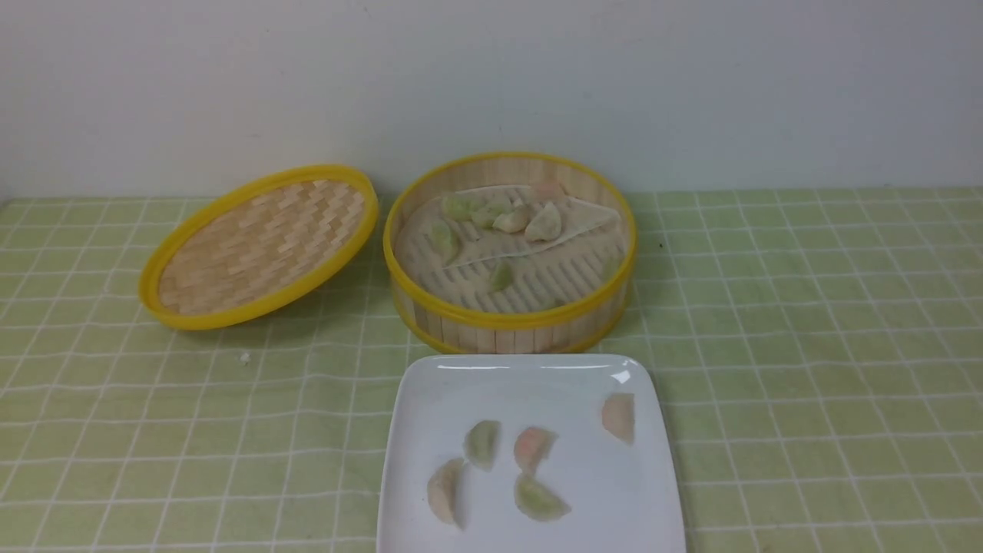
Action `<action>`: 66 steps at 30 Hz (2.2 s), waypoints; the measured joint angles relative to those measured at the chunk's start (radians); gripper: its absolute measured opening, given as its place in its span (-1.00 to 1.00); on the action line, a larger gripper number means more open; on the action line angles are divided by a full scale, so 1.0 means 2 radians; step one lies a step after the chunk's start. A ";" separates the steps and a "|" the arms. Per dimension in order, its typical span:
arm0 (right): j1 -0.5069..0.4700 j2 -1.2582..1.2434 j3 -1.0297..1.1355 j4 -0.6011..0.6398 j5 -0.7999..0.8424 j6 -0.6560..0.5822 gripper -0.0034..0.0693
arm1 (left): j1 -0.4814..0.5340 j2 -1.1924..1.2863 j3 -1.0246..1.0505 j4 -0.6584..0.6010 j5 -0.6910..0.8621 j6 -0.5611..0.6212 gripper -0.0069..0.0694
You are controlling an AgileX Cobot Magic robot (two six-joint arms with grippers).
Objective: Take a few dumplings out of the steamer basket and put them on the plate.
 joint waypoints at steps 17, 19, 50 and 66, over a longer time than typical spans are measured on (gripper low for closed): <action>0.000 0.000 0.000 0.000 0.000 0.000 -0.94 | 0.251 -0.145 0.391 0.044 -0.152 0.009 -0.83; 0.000 0.000 0.000 0.000 0.000 0.000 -0.94 | 0.266 -0.156 0.424 0.044 -0.152 0.009 -0.83; 0.000 0.000 0.000 0.000 0.000 0.000 -0.94 | 0.271 -0.158 0.437 0.042 -0.100 0.009 -0.83; 0.000 0.000 0.003 0.187 0.000 -0.201 -0.94 | 0.271 -0.158 0.437 0.042 -0.100 0.009 -0.83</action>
